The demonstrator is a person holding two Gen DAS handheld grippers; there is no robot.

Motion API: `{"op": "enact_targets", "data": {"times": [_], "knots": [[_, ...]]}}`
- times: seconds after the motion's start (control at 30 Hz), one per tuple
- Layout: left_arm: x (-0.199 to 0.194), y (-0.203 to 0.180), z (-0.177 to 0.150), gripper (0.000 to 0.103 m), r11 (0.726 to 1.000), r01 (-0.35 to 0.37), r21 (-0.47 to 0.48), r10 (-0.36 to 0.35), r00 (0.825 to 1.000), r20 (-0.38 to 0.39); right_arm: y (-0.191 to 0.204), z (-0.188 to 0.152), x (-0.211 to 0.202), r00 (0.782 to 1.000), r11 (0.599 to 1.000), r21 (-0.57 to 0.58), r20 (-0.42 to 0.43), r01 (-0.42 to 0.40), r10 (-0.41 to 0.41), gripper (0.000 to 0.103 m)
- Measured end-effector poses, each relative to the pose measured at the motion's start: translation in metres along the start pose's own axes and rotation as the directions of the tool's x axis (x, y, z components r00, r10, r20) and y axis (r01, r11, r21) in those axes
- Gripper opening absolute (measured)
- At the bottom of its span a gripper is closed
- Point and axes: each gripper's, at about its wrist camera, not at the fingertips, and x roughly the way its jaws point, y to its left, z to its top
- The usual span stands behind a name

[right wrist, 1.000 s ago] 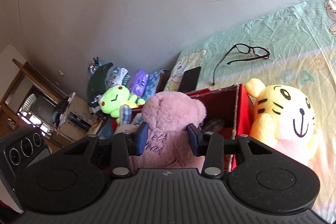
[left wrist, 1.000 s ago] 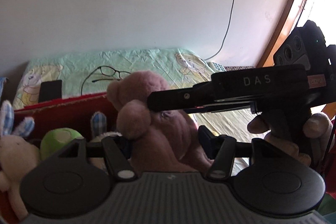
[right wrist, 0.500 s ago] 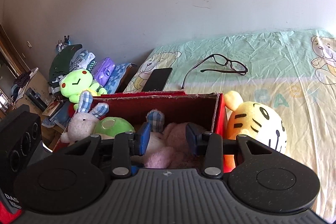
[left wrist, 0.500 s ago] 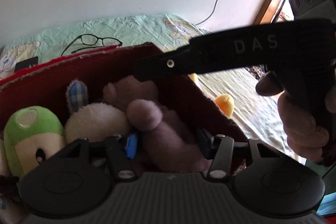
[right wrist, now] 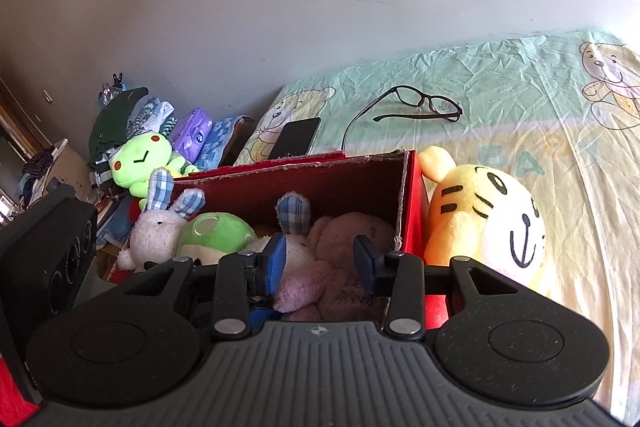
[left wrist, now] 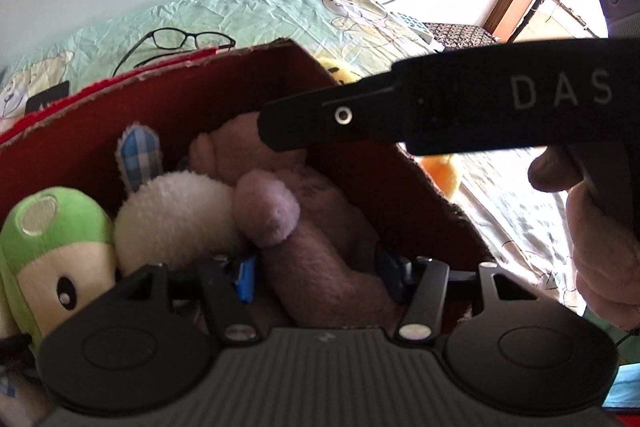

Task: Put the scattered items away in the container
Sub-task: 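Open the right gripper to release the teddy bear in the box, then move the right gripper to the yellow tiger plush with pink belly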

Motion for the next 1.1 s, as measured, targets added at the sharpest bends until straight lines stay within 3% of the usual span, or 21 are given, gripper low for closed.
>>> {"op": "enact_targets", "data": {"times": [0.4, 0.5, 0.77, 0.93, 1.1], "knots": [[-0.020, 0.010, 0.001, 0.055, 0.995, -0.039, -0.094, 0.044, 0.998, 0.046, 0.002, -0.008, 0.002, 0.998, 0.998, -0.023, 0.027, 0.050, -0.050, 0.031], [-0.017, 0.013, 0.004, 0.050, 0.993, -0.059, -0.104, 0.063, 0.997, 0.040, 0.001, -0.009, 0.001, 0.998, 0.998, -0.029, 0.032, 0.055, -0.054, 0.030], [-0.010, 0.012, -0.004, 0.047, 0.988, -0.079, -0.132, 0.083, 0.996, 0.025, -0.014, -0.015, -0.011, 0.998, 0.998, 0.070, 0.058, -0.002, -0.002, 0.030], [-0.001, 0.006, -0.005, 0.047, 0.987, -0.109, -0.119, 0.111, 0.994, 0.014, -0.018, -0.026, -0.035, 0.991, 0.995, 0.095, 0.129, -0.035, 0.023, 0.030], [-0.003, 0.007, -0.008, 0.047, 0.986, -0.103, -0.128, 0.106, 0.994, 0.018, -0.035, -0.038, -0.062, 0.983, 0.989, 0.150, 0.183, 0.006, -0.033, 0.031]]}}
